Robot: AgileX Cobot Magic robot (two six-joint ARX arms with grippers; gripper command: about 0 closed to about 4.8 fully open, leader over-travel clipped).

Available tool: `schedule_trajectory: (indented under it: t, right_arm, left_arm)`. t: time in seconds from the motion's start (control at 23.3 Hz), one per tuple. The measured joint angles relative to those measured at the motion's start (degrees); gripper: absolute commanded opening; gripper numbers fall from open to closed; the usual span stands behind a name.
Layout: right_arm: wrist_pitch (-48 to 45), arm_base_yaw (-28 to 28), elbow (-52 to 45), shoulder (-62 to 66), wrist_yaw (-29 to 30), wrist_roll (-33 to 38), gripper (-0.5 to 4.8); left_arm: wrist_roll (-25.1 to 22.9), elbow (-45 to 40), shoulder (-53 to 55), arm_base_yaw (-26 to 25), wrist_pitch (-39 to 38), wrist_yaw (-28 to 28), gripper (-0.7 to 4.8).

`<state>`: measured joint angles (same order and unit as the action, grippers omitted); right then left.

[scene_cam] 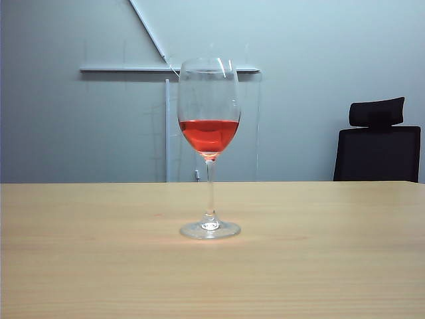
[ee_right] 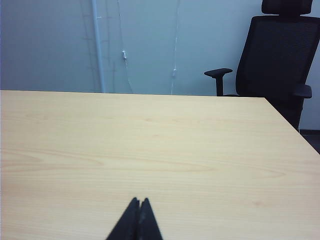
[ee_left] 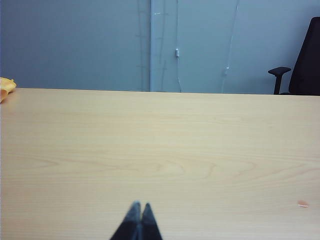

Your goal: Gently pick up the goblet, rotate it counterclockwise for two full turns (viewing from above), and then place it back on the table.

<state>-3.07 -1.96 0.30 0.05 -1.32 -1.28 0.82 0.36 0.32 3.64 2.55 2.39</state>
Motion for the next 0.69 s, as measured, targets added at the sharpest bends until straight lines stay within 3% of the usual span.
schedule_trajectory:
  t: [0.43,0.6,0.69]
  right_arm:
    - [0.0,0.0,0.0,0.0,0.1,0.2,-0.08]
    - [-0.7,0.0,0.0,0.0,5.3,6.2,-0.08]
    - [-5.2,-0.1,0.2,0.0,12.7,9.9,-0.07]
  left_arm:
    - [0.0,0.0,0.0,0.2,0.0,0.0,-0.05]
    - [0.0,0.0,3.1,6.3,0.1,1.5,-0.05]
    - [0.0,0.0,6.9,14.2,-0.1,1.7,-0.05]
